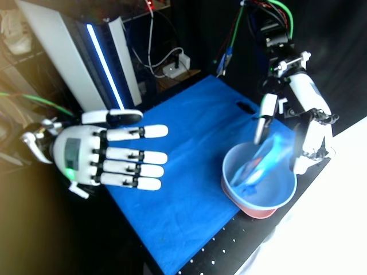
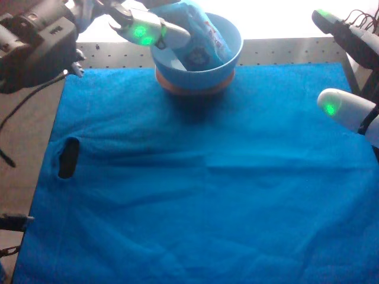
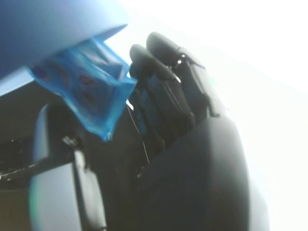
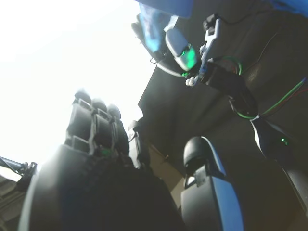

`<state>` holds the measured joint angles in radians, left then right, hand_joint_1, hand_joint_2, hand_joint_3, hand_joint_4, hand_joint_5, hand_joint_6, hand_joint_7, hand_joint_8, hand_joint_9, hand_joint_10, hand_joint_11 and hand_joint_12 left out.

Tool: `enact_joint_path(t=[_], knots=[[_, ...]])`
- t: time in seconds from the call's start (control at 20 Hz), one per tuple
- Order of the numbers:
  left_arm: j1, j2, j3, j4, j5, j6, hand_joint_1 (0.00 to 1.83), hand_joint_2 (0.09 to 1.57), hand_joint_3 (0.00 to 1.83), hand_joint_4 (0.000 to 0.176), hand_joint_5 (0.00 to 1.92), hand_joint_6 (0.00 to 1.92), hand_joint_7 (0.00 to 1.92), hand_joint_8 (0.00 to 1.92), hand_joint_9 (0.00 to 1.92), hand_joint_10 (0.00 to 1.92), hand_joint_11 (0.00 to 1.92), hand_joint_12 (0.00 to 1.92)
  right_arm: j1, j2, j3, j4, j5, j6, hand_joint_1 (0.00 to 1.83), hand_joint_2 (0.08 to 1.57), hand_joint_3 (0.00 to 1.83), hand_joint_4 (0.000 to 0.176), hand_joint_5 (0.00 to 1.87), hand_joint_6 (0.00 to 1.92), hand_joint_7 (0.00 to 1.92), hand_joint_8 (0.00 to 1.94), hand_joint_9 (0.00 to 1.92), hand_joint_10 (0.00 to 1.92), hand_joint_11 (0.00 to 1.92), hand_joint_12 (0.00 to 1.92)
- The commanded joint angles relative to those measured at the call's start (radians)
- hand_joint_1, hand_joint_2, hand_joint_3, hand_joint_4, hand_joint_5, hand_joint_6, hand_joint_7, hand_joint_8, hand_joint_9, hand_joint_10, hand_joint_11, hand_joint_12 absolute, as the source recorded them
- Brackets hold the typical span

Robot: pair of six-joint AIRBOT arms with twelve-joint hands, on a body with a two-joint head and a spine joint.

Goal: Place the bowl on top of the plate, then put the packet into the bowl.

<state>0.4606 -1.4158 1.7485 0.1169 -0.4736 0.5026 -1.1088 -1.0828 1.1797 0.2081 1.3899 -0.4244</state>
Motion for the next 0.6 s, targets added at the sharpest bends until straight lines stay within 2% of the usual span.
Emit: enact_joint_path(t=[0.0, 0.05, 0.1, 0.15, 0.2, 0.25, 0.3, 0.4, 0.45, 0.5, 0.55], knots=[[-0.021, 0.002, 0.000, -0.015, -0.132, -0.007, 0.93, 0.96, 0.00, 0.005, 0.60, 0.00, 0.65, 0.00, 0.71, 0.04, 0.35, 1.03, 0.004, 0.000, 0.004, 0.005, 0.122, 0.005, 0.28, 1.30, 0.00, 0.144, 0.00, 0.00, 0.02, 0.00, 0.00, 0.00, 0.03, 0.02], [-0.021, 0.004, -0.004, -0.015, -0.140, -0.007, 0.93, 0.96, 0.00, 0.002, 0.60, 0.00, 0.64, 0.00, 0.71, 0.04, 0.34, 1.02, 0.003, 0.000, 0.004, 0.005, 0.122, 0.005, 0.28, 1.29, 0.00, 0.139, 0.01, 0.00, 0.03, 0.01, 0.00, 0.00, 0.03, 0.02], [-0.020, 0.011, -0.011, -0.014, -0.152, -0.007, 0.91, 0.96, 0.00, 0.028, 0.57, 0.00, 0.61, 0.00, 0.67, 0.02, 0.27, 0.99, 0.001, -0.001, 0.003, 0.005, 0.122, 0.005, 0.29, 1.29, 0.00, 0.146, 0.01, 0.00, 0.01, 0.00, 0.00, 0.00, 0.01, 0.00], [-0.019, 0.025, -0.027, -0.010, -0.170, -0.007, 0.85, 0.95, 0.00, 0.099, 0.47, 0.00, 0.53, 0.00, 0.55, 0.00, 0.09, 1.04, -0.001, -0.001, 0.003, 0.005, 0.122, 0.007, 0.29, 1.30, 0.00, 0.140, 0.01, 0.00, 0.01, 0.00, 0.00, 0.00, 0.00, 0.00], [-0.016, 0.048, -0.049, -0.003, -0.194, -0.007, 0.82, 0.95, 0.00, 0.138, 0.41, 0.00, 0.46, 0.00, 0.47, 0.00, 0.02, 1.01, -0.002, -0.001, 0.003, 0.005, 0.122, 0.008, 0.28, 1.31, 0.01, 0.132, 0.00, 0.00, 0.01, 0.00, 0.00, 0.00, 0.00, 0.00], [-0.011, 0.066, -0.066, -0.001, -0.217, -0.006, 0.78, 0.94, 0.00, 0.168, 0.32, 0.00, 0.36, 0.00, 0.36, 0.00, 0.00, 0.81, -0.003, 0.000, 0.002, 0.005, 0.122, 0.008, 0.28, 1.31, 0.01, 0.131, 0.00, 0.00, 0.01, 0.00, 0.00, 0.00, 0.00, 0.00], [-0.002, 0.089, -0.087, -0.001, -0.251, -0.006, 0.75, 0.94, 0.00, 0.174, 0.23, 0.00, 0.27, 0.00, 0.26, 0.00, 0.00, 0.58, -0.005, 0.003, 0.002, 0.005, 0.122, 0.008, 0.26, 1.30, 0.00, 0.144, 0.00, 0.00, 0.01, 0.00, 0.00, 0.00, 0.00, 0.00], [0.020, 0.144, -0.135, -0.004, -0.314, -0.001, 0.74, 0.94, 0.00, 0.176, 0.20, 0.00, 0.21, 0.00, 0.21, 0.00, 0.00, 0.45, -0.008, 0.012, 0.000, 0.005, 0.122, 0.009, 0.31, 1.28, 0.00, 0.156, 0.00, 0.00, 0.00, 0.00, 0.00, 0.00, 0.01, 0.01], [0.037, 0.181, -0.167, -0.013, -0.352, 0.014, 0.76, 0.94, 0.00, 0.176, 0.18, 0.00, 0.19, 0.00, 0.18, 0.00, 0.00, 0.41, -0.011, 0.019, -0.002, 0.005, 0.122, 0.010, 0.34, 1.28, 0.00, 0.168, 0.00, 0.00, 0.00, 0.00, 0.00, 0.00, 0.00, 0.00], [0.055, 0.217, -0.200, -0.022, -0.381, 0.026, 0.78, 0.93, 0.00, 0.160, 0.22, 0.00, 0.18, 0.00, 0.16, 0.00, 0.00, 0.46, -0.014, 0.025, -0.004, 0.005, 0.122, 0.010, 0.36, 1.29, 0.00, 0.174, 0.00, 0.00, 0.00, 0.00, 0.00, 0.00, 0.00, 0.00], [0.088, 0.260, -0.236, -0.032, -0.422, 0.038, 0.79, 0.93, 0.00, 0.125, 0.23, 0.01, 0.18, 0.00, 0.15, 0.00, 0.00, 0.44, -0.018, 0.030, -0.006, 0.005, 0.122, 0.010, 0.36, 1.29, 0.00, 0.176, 0.00, 0.00, 0.00, 0.00, 0.00, 0.00, 0.00, 0.00]])
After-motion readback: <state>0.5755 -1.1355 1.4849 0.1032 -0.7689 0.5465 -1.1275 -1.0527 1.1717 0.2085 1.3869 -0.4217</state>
